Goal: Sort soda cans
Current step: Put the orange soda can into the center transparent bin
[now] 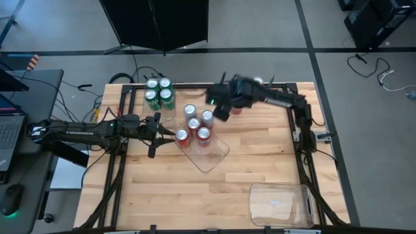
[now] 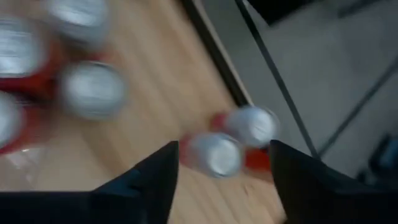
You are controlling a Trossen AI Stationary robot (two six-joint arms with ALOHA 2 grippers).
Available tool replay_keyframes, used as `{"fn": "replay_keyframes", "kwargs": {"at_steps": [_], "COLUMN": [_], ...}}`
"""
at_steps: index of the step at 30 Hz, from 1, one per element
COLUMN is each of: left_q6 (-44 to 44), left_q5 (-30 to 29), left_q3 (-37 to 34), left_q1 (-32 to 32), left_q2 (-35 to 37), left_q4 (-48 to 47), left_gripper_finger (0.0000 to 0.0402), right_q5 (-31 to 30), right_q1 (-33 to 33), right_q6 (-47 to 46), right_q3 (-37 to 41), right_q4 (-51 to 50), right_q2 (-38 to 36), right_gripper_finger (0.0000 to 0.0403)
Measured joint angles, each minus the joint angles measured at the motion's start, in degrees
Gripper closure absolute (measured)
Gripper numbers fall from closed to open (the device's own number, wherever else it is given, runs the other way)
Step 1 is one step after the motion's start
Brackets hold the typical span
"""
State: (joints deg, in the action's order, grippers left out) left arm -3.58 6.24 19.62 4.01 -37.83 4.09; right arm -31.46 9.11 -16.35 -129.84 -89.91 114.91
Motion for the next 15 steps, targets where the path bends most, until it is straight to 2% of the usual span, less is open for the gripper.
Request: {"fn": "replay_keyframes", "kwargs": {"at_steps": [6,11,15], "left_q6": [-0.1,-0.1,-0.2], "left_q5": [0.0,0.0,0.0], "left_q3": [0.0,0.0,0.0], "left_q1": [0.0,0.0,0.0], "left_q2": [0.0,0.0,0.0], "left_q4": [-1.1,-1.6,-1.5], "left_gripper_finger": [0.0271,0.0271,0.0271], "right_q5": [2.2,10.2,17.0], "right_q1": [12.0,22.7,30.2], "right_q6": [-0.1,2.6,5.2], "right_q3": [13.8,28.9,37.3], "right_q4": [3.3,14.9,24.3], "right_q2": [-7.0,-13.7,-17.7], "right_gripper_finger": [0.0239,0.0276,0.0285]}}
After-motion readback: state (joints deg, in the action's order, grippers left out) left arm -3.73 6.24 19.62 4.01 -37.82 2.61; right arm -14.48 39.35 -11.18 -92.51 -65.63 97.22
